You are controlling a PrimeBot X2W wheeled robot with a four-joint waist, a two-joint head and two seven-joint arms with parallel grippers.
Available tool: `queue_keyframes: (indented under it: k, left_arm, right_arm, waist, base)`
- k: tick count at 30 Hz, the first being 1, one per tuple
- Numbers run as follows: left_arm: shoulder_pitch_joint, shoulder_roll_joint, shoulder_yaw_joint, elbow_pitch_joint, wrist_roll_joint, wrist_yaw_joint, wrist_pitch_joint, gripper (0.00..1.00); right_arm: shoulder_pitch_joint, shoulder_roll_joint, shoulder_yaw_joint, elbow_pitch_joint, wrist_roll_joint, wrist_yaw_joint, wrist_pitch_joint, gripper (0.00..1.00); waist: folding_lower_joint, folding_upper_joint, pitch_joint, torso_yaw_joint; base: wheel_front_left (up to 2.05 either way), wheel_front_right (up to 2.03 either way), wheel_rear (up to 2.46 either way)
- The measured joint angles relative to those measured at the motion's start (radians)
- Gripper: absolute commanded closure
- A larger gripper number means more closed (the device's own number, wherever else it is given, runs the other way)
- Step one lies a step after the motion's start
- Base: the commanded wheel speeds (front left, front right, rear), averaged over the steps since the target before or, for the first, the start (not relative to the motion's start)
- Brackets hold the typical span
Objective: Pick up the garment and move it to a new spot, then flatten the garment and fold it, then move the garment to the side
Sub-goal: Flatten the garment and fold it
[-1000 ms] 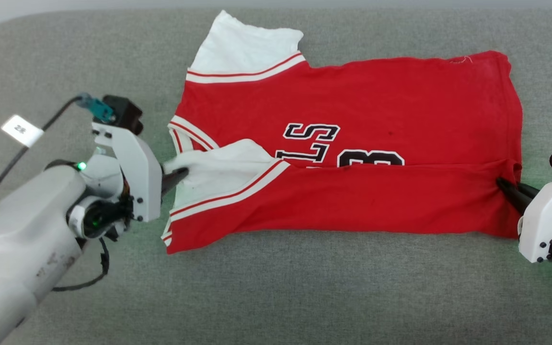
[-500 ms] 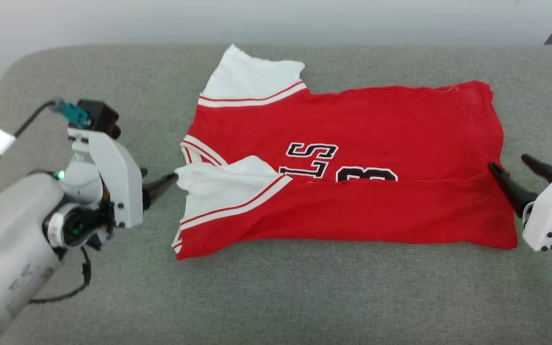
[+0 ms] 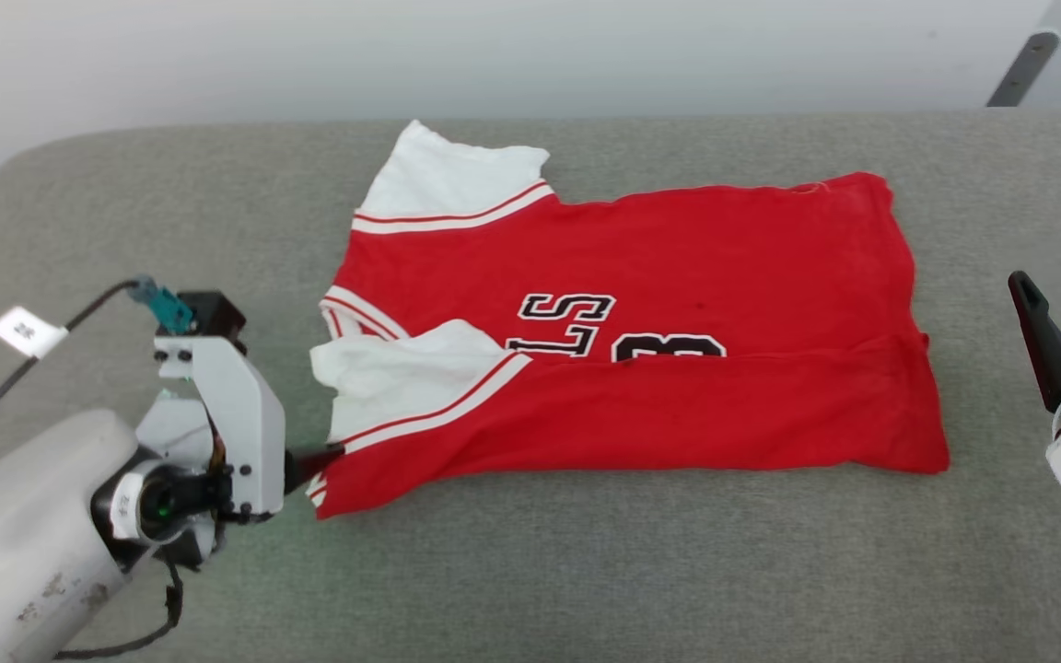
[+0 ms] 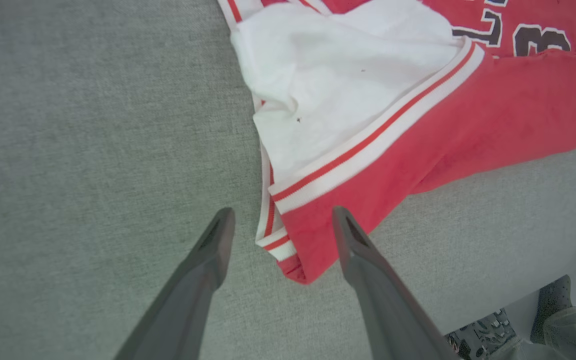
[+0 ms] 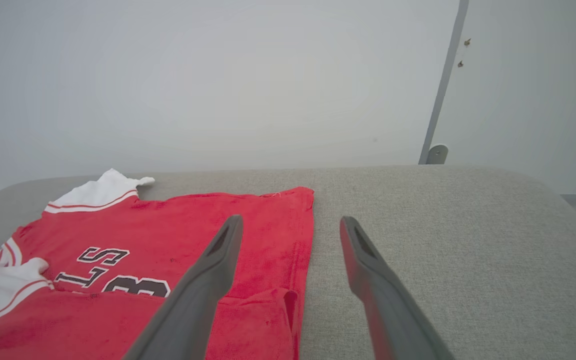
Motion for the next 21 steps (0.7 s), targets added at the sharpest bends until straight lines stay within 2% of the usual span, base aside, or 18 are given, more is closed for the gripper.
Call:
queue_keyframes:
  k: [9, 18, 19, 20, 21]
  left_arm:
    - [0.025, -0.008, -0.021, 0.041, -0.022, 0.04, 0.047, 0.0]
    - [0.035, -0.043, -0.018, 0.155, -0.041, 0.045, 0.06, 0.0]
    - [0.035, -0.047, -0.019, 0.163, -0.041, 0.043, 0.067, 0.08]
    - [0.034, -0.05, -0.019, 0.168, -0.04, 0.031, 0.068, 0.6]
    - [0.034, -0.054, -0.016, 0.176, -0.042, 0.025, 0.068, 1.0]
  right_arm:
    - [0.099, 0.121, -0.117, -0.17, -0.065, 0.0, 0.055, 0.0]
    - [0.129, 0.187, -0.169, -0.269, -0.075, 0.0, 0.119, 0.0]
    - [0.131, 0.194, -0.175, -0.274, -0.075, 0.0, 0.128, 0.0]
    - [0.135, 0.2, -0.179, -0.278, -0.075, 0.0, 0.143, 0.0]
    - [0.142, 0.201, -0.181, -0.282, -0.075, 0.0, 0.162, 0.0]
  waist:
    - [0.0, 0.0, 0.005, -0.047]
    - [0.0, 0.0, 0.038, -0.075]
    - [0.0, 0.0, 0.042, -0.077]
    - [0.0, 0.0, 0.045, -0.079]
    - [0.0, 0.0, 0.048, -0.079]
  base:
    - [0.0, 0.0, 0.0]
    - [0.0, 0.0, 0.0]
    - [0.0, 0.0, 0.0]
    - [0.0, 0.0, 0.0]
    - [0.0, 0.0, 0.0]
